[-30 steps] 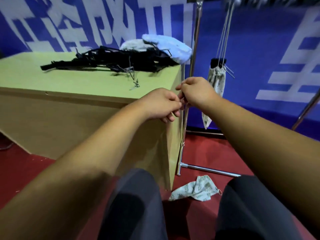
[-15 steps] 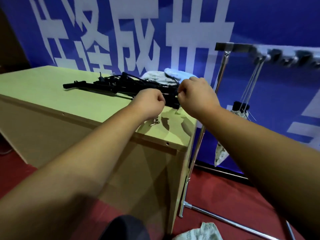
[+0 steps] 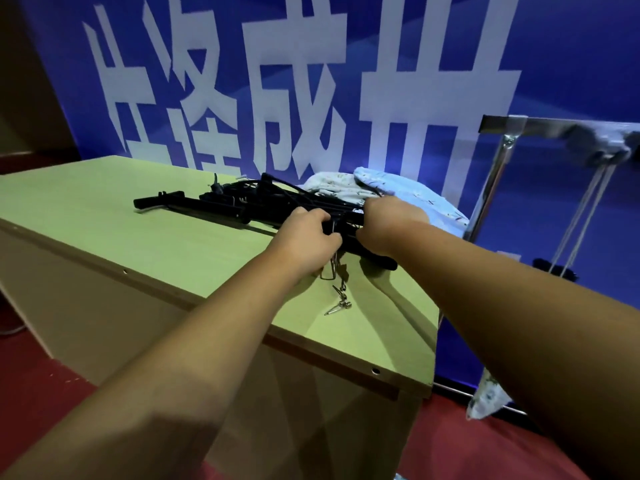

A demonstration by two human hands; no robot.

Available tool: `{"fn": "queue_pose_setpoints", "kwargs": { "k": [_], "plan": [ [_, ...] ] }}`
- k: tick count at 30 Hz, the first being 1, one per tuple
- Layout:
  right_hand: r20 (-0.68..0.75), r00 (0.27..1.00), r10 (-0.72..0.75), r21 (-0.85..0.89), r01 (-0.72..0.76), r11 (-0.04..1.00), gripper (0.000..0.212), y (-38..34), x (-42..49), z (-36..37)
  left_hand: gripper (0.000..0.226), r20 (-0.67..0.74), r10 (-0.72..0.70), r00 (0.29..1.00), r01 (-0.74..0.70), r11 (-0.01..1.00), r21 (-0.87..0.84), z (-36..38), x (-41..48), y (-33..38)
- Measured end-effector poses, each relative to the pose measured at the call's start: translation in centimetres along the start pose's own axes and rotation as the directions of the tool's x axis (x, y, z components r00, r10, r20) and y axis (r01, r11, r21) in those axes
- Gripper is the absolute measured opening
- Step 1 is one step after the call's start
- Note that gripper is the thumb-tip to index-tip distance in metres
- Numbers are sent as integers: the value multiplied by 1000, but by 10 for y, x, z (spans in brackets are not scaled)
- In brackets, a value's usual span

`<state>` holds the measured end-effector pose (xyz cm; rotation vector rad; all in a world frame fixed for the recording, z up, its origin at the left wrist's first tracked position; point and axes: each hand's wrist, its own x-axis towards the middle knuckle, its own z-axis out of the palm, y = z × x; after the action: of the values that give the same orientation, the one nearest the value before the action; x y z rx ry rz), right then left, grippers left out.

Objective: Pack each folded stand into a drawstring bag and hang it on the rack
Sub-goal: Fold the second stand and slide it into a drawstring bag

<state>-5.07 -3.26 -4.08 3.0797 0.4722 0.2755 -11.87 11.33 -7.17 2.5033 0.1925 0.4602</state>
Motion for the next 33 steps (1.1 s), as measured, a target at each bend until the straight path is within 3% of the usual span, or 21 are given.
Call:
{"fn": "queue_pose_setpoints", "kwargs": {
  "k": [5,9,13,16,20,24,28,31,33],
  "plan": [
    [7,1000,21,-7,-21,1000,28,1,15,0,58,11,-55,998,55,997,-56,7,-2,-4],
    [39,998,58,20,-59,998,25,1,14,-16,57,8,-65,998,65,993,-101,6,-5,-4],
    [-84,994,64,52,-60,997,21,-2,10,-25,57,-15,-64,998,62,991,-120,1,-6,-1],
    [-148,986,83,232,-47,972,14,-2,12,-29,57,-65,-82,995,72,987,-145,-3,-7,-2],
    [-119,991,61,170,-40,985,17,-6,5,-36,58,-36,-148,988,138,968,-210,-8,-10,-5],
    [-18,996,90,134,-86,987,29,-6,-2,-29,63,112,-290,951,300,763,-573,-15,-15,0],
    [-27,993,115,132,-111,985,29,-4,-9,-16,71,170,-344,924,345,551,-760,-18,-16,-1],
    [-136,989,66,135,-47,990,27,-13,-10,-16,74,173,-326,929,321,484,-814,-23,-19,-1],
    [-165,983,77,293,-26,956,33,-24,-8,-22,76,173,-290,941,296,466,-834,-27,-21,0]
  ]
}}
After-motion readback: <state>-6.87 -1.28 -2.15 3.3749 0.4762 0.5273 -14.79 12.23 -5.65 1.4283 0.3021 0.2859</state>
